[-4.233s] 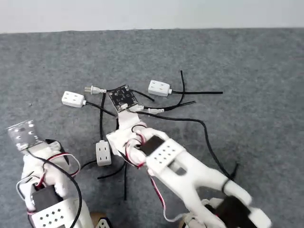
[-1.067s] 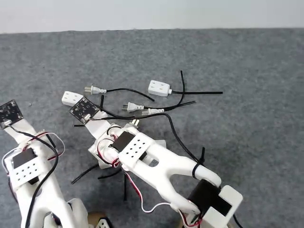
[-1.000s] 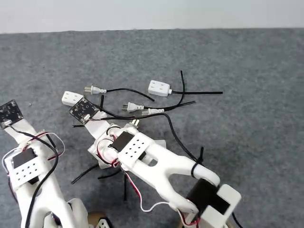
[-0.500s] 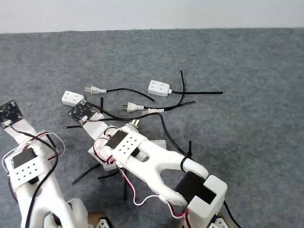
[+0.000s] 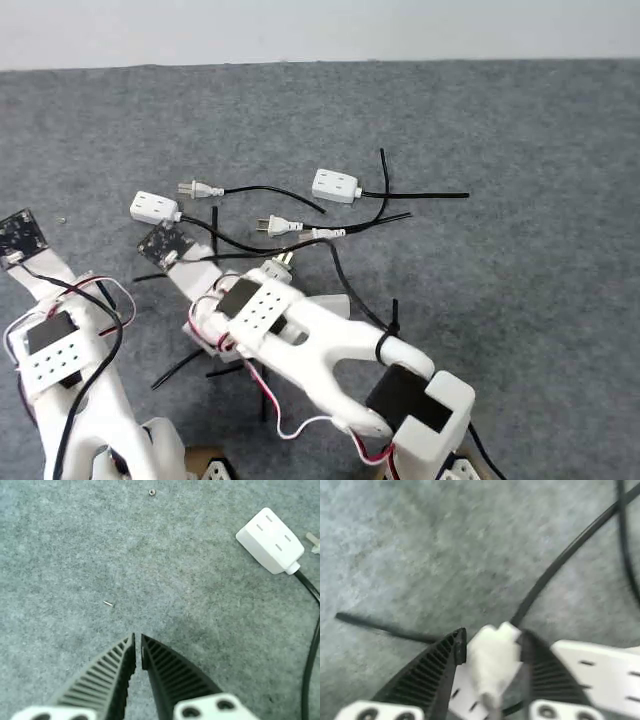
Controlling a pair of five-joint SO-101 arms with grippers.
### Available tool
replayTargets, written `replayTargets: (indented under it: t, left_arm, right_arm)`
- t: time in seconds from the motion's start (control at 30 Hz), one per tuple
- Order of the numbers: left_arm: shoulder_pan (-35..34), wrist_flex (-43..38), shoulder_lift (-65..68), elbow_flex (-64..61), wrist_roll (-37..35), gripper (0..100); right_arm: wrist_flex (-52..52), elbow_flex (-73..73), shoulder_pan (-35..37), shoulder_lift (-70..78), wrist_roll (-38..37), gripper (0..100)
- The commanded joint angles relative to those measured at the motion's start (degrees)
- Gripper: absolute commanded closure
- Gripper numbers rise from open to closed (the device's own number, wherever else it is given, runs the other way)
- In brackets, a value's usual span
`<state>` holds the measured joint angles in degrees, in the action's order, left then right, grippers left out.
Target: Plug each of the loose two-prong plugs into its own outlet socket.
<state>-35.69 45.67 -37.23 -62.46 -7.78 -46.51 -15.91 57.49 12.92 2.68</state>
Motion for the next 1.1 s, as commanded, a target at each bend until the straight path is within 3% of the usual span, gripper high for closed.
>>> replayTargets:
  t: [0.0, 0.47, 0.67, 0.8, 1.07]
  left_arm:
    - [0.0, -1.23, 0.09, 2.24, 0.97, 98]
    - [0.0, -1.23, 0.09, 2.15, 0.97, 98]
    - [0.0, -1.32, 0.18, 1.89, 0.97, 98]
    - [0.0, -1.32, 0.18, 1.89, 0.97, 98]
    - [0.26, -1.32, 0.18, 1.89, 0.97, 98]
  right_arm:
    - [-3.65, 4.75, 2.68, -0.57, 2.29, 77.4]
    - [-5.93, 2.29, 1.98, 2.07, 5.1, 80.4]
    - [-13.58, 8.79, 2.15, 6.9, 5.1, 81.1]
    - [-15.08, 11.16, 2.15, 8.4, 5.1, 99.0]
    - [-19.3, 11.16, 1.8, 0.75, 2.2, 99.1]
